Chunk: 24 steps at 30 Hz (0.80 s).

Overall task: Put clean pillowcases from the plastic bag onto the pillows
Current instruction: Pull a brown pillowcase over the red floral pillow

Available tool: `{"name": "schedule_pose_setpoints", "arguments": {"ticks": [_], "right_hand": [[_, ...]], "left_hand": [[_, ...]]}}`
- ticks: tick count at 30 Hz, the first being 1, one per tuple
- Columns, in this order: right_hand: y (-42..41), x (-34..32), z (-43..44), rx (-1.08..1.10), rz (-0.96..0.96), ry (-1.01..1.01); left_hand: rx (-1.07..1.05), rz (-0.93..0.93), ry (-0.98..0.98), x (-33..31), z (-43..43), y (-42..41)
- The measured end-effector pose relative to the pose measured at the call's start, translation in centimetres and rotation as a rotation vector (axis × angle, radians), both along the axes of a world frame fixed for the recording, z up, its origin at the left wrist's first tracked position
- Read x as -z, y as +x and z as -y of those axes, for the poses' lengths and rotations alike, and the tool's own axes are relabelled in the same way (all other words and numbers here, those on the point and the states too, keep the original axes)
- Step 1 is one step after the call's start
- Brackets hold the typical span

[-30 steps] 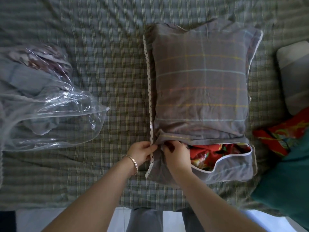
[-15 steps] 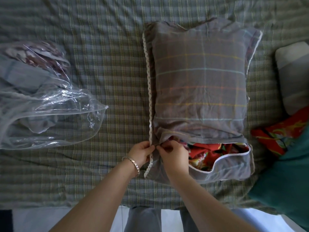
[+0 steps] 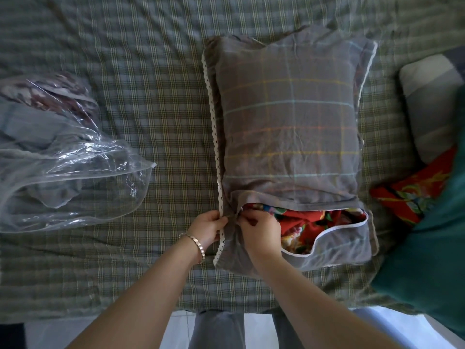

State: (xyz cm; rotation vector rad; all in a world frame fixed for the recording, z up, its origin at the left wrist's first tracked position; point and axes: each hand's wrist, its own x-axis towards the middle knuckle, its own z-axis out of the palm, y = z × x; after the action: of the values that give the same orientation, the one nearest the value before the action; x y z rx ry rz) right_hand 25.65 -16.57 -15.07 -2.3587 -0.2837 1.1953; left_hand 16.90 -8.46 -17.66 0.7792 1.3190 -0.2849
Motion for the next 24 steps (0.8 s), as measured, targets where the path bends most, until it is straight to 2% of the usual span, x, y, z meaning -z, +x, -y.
{"name": "schedule_pose_setpoints", "arguments": {"ticks": [2, 6, 8, 11, 13, 14, 16, 17, 18, 20, 22, 24], "right_hand": [[0.0, -0.6, 0.1, 0.113, -0.007, -0.003], [-0.1, -1.9, 1.0, 0.045, 0.125, -0.022], [0.4, -2.6, 2.7, 0.097, 0.176, -0.044], [3.6, -3.2, 6.6, 0.358, 0.208, -0.098], [6.4, -3.0, 9.0, 0.494, 0.197, -0.099], [7.6, -3.1, 9.8, 0.507, 0.175, -0.081], [9.0, -3.7, 10.3, 0.433, 0.127, -0.026], [9.3, -4.0, 10.4, 0.356, 0.113, -0.006], [9.4, -4.4, 10.4, 0.264, 0.105, 0.016], [9.6, -5.0, 10.9, 0.111, 0.107, 0.071], [10.4, -4.9, 11.6, 0.095, 0.097, 0.106], [12.4, -3.9, 12.6, 0.196, 0.069, 0.074]], "left_hand": [[0.012, -0.008, 0.018, 0.0, 0.3, 0.1], [-0.002, -0.105, 0.119, 0.7, -0.3, -1.4], [-0.032, -0.194, 0.138, 1.1, -1.1, -2.0], [0.181, -0.398, 0.279, 1.5, -1.2, -0.9], [0.453, -0.547, 0.521, 0.1, 0.1, 1.1], [0.570, -0.521, 0.721, -0.6, 1.2, 2.0], [0.827, -0.131, 1.137, -1.8, 3.8, 4.1], [1.004, 0.079, 1.260, -2.2, 5.3, 5.2], [1.155, 0.189, 1.290, -2.6, 6.6, 6.1], [1.289, 0.179, 1.266, -3.5, 8.6, 8.4], [1.275, 0.163, 1.258, -4.1, 9.2, 10.1], [1.224, 0.257, 1.330, -4.0, 9.4, 10.1]]}}
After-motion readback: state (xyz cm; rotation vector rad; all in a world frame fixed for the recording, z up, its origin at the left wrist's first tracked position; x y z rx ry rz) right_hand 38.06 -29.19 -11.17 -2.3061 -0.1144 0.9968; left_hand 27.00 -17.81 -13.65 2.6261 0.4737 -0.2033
